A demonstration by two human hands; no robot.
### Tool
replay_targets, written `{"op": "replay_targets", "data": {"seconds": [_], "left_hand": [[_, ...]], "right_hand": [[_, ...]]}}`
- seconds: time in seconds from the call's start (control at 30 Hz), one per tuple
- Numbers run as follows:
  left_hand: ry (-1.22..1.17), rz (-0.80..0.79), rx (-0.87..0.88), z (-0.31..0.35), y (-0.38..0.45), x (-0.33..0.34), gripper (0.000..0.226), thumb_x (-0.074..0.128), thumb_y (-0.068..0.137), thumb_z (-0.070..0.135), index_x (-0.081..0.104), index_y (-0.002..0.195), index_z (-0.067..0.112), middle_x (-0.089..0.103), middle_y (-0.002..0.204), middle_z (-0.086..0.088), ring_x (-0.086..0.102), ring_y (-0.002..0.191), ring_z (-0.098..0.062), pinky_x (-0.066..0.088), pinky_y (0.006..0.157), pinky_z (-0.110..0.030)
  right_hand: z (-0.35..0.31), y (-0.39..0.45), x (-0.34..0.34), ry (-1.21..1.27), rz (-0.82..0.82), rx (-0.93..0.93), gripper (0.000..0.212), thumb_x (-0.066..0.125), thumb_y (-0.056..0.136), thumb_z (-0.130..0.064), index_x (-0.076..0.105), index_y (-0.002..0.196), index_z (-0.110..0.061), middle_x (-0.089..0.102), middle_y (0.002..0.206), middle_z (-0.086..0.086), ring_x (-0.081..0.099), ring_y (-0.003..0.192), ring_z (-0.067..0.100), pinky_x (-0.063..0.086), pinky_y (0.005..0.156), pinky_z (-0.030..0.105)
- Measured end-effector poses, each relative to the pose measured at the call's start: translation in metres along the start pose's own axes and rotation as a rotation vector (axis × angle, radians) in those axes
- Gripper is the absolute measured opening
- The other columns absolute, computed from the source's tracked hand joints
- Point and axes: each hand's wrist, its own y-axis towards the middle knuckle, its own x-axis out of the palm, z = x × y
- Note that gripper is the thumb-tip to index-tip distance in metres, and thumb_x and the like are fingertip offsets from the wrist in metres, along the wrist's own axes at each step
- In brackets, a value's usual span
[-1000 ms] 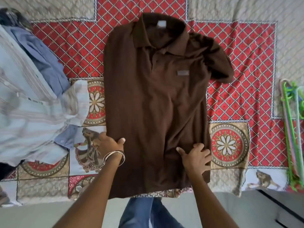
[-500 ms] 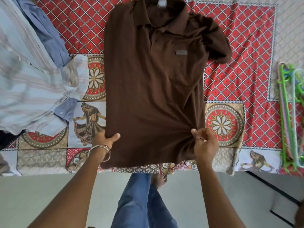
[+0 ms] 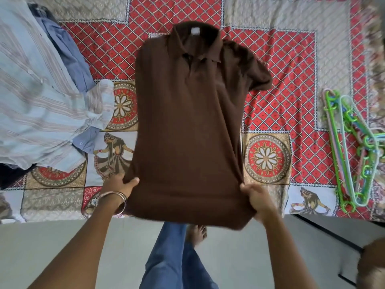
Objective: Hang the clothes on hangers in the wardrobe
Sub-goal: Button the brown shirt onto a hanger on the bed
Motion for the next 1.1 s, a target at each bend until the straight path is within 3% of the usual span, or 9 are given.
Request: {"op": "replay_targets", "data": {"seconds": [0.17,0.33,0.47,0.57,0.67,0.8,0.93,1.03,1.1], "left_hand": [[0.478,-0.095,-0.185,-0.003,-0.011,0.017,0.055,0.06,0.088,0.042,0.051,0.132,0.012,0.053,0.135,-0.016,0.051,0.122,-0.037,0.046,0.096,-0.045],[0.384,0.195,-0.254,0.036,-0.01,0.019,0.033,0.038,0.094,0.011,0.056,0.12,0.002,0.059,0.121,-0.02,0.056,0.111,-0.038,0.045,0.09,-0.052],[0.541,0.383,0.419,0.079,0.016,0.006,0.043,0.068,0.075,0.018,0.056,0.116,0.01,0.055,0.111,-0.015,0.058,0.097,-0.035,0.052,0.076,-0.047],[0.543,0.277,0.83,0.117,0.041,0.003,0.071,0.072,0.073,0.028,0.044,0.138,0.022,0.038,0.145,-0.008,0.043,0.128,-0.033,0.048,0.091,-0.046],[0.651,0.012,0.72,0.148,0.069,0.003,0.079,0.061,0.086,0.035,0.012,0.148,0.043,-0.006,0.16,0.009,0.012,0.146,-0.025,0.03,0.109,-0.05],[0.732,0.063,0.598,0.175,0.087,-0.002,0.057,0.059,0.089,0.029,0.033,0.139,0.036,0.025,0.149,0.002,0.038,0.13,-0.026,0.038,0.101,-0.046],[0.629,0.089,0.534,0.201,0.083,-0.001,0.032,0.054,0.092,0.031,0.053,0.123,0.024,0.045,0.128,-0.002,0.048,0.117,-0.026,0.04,0.095,-0.043],[0.527,0.063,0.569,0.217,0.076,0.0,0.025,0.055,0.092,0.027,0.058,0.117,0.023,0.05,0.122,-0.003,0.049,0.114,-0.026,0.042,0.092,-0.043],[0.399,-0.008,0.6,0.243,0.063,0.006,0.023,0.056,0.091,0.024,0.062,0.114,0.021,0.053,0.119,-0.005,0.053,0.111,-0.029,0.043,0.09,-0.042]], "right_hand": [[0.018,0.004,0.013,-0.82,0.166,0.185,0.024,0.055,0.091,-0.017,0.051,0.109,-0.001,0.058,0.107,0.017,0.061,0.091,0.035,0.054,0.077,0.04],[-0.024,0.003,0.047,-1.264,0.394,-0.061,0.044,0.048,0.095,-0.024,0.036,0.137,-0.017,0.044,0.137,0.012,0.041,0.129,0.032,0.04,0.097,0.045],[-0.07,0.03,0.08,-1.06,0.293,-0.722,0.045,0.068,0.083,-0.022,0.053,0.125,-0.013,0.052,0.123,0.016,0.047,0.113,0.037,0.042,0.093,0.045],[-0.091,0.048,0.104,-1.185,0.077,-0.853,0.061,0.065,0.084,-0.024,0.044,0.141,-0.021,0.035,0.149,0.01,0.033,0.133,0.036,0.039,0.1,0.048],[-0.096,0.07,0.109,-1.245,0.102,-0.558,0.067,0.053,0.094,-0.033,0.018,0.15,-0.041,0.003,0.161,-0.008,0.007,0.146,0.032,0.031,0.106,0.05],[-0.102,0.078,0.118,-1.225,0.094,-0.479,0.071,0.053,0.094,-0.025,0.013,0.15,-0.04,-0.005,0.161,-0.012,0.001,0.147,0.032,0.028,0.107,0.053],[-0.117,0.09,0.107,-0.961,-0.022,-0.54,0.047,0.056,0.093,-0.024,0.044,0.138,-0.026,0.033,0.152,-0.004,0.029,0.138,0.027,0.037,0.105,0.048],[-0.128,0.086,0.084,-0.575,0.027,-0.542,0.029,0.058,0.093,-0.012,0.062,0.121,-0.013,0.068,0.11,0.006,0.064,0.101,0.022,0.045,0.083,0.021],[-0.137,0.085,0.053,-0.47,0.122,-0.49,0.024,0.057,0.092,-0.009,0.066,0.114,-0.012,0.071,0.096,0.007,0.066,0.088,0.02,0.046,0.077,0.023]]}}
